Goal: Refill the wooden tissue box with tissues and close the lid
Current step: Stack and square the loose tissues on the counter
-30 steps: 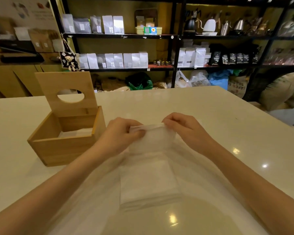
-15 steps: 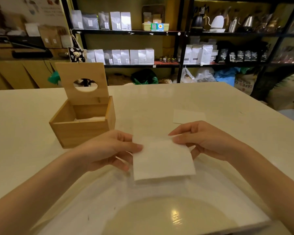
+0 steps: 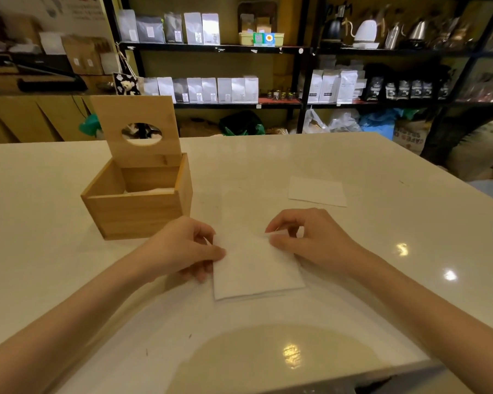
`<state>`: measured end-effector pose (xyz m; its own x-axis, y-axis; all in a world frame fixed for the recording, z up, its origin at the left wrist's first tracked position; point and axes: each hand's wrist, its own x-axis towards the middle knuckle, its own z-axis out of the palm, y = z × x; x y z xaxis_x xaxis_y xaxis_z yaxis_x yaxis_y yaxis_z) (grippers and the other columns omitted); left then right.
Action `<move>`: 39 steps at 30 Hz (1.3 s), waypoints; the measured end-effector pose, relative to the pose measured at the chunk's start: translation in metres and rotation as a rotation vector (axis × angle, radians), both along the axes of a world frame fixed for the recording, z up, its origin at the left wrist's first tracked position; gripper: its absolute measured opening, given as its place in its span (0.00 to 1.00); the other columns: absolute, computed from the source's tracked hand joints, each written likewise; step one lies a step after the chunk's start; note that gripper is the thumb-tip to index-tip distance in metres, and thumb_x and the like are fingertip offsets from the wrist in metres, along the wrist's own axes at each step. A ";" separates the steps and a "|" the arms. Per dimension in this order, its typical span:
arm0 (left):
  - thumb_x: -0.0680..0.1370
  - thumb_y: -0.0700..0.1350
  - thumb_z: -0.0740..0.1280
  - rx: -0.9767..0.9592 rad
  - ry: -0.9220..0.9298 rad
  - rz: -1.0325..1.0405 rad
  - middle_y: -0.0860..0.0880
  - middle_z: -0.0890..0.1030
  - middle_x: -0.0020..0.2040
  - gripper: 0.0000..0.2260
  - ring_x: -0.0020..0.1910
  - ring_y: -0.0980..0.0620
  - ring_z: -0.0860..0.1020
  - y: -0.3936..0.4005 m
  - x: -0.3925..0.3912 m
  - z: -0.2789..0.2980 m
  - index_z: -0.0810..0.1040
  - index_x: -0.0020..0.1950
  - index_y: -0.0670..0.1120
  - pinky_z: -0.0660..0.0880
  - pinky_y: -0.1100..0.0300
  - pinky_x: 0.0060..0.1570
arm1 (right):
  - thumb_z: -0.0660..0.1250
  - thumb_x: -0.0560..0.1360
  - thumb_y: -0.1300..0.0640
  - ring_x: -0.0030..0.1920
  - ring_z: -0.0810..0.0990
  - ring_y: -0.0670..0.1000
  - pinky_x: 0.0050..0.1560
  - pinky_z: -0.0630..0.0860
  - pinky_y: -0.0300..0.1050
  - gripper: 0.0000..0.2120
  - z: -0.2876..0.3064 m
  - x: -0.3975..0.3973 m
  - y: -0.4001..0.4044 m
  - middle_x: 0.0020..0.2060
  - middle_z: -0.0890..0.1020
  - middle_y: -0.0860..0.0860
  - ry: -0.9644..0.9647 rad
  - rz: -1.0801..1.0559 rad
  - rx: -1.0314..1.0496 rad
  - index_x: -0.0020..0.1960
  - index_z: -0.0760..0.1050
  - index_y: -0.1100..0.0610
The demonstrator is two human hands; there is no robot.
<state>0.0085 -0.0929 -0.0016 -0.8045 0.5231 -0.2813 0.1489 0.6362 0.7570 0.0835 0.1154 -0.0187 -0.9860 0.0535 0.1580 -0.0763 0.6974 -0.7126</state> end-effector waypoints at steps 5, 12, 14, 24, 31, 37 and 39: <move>0.69 0.51 0.71 -0.248 0.418 -0.063 0.54 0.75 0.37 0.15 0.34 0.57 0.73 0.005 0.009 0.004 0.70 0.52 0.52 0.68 0.64 0.31 | 0.66 0.72 0.51 0.52 0.68 0.42 0.50 0.68 0.42 0.14 -0.004 0.004 0.000 0.51 0.76 0.42 0.119 0.042 0.416 0.57 0.73 0.48; 0.74 0.54 0.63 -0.093 0.739 -0.282 0.54 0.72 0.60 0.19 0.53 0.56 0.73 0.039 -0.007 0.024 0.68 0.65 0.54 0.73 0.62 0.49 | 0.62 0.75 0.49 0.53 0.71 0.43 0.46 0.66 0.35 0.18 0.020 -0.006 0.038 0.56 0.76 0.45 0.110 0.022 0.404 0.64 0.68 0.48; 0.76 0.53 0.61 -0.087 0.768 -0.341 0.53 0.69 0.67 0.22 0.62 0.54 0.69 0.061 -0.018 0.026 0.63 0.69 0.54 0.69 0.60 0.57 | 0.61 0.76 0.51 0.50 0.72 0.44 0.43 0.66 0.33 0.17 0.027 -0.010 0.057 0.55 0.77 0.45 0.158 -0.042 0.377 0.65 0.68 0.48; 0.78 0.50 0.59 -0.068 0.841 -0.584 0.51 0.67 0.72 0.20 0.72 0.54 0.59 0.150 -0.084 -0.023 0.67 0.69 0.51 0.56 0.59 0.70 | 0.66 0.73 0.50 0.69 0.66 0.48 0.70 0.58 0.48 0.18 -0.009 -0.033 0.132 0.63 0.76 0.46 0.056 -0.185 0.458 0.62 0.74 0.48; 0.76 0.54 0.58 0.072 0.728 -0.539 0.53 0.72 0.68 0.19 0.69 0.57 0.66 0.157 -0.093 -0.045 0.73 0.65 0.50 0.61 0.64 0.65 | 0.63 0.75 0.51 0.65 0.71 0.47 0.72 0.45 0.47 0.10 -0.024 -0.037 0.134 0.55 0.82 0.45 0.135 -0.276 0.547 0.53 0.80 0.49; 0.74 0.59 0.57 0.079 0.783 -0.530 0.53 0.76 0.65 0.22 0.66 0.57 0.70 0.157 -0.091 -0.046 0.75 0.62 0.51 0.61 0.69 0.60 | 0.61 0.77 0.55 0.62 0.76 0.52 0.70 0.49 0.48 0.11 -0.030 -0.035 0.132 0.51 0.84 0.51 0.209 -0.262 0.628 0.53 0.81 0.55; 0.70 0.62 0.56 0.095 0.766 -0.514 0.52 0.79 0.61 0.25 0.63 0.56 0.74 0.155 -0.087 -0.043 0.77 0.60 0.50 0.64 0.69 0.57 | 0.59 0.78 0.56 0.61 0.76 0.51 0.70 0.48 0.46 0.12 -0.029 -0.033 0.131 0.51 0.84 0.51 0.221 -0.287 0.571 0.53 0.80 0.56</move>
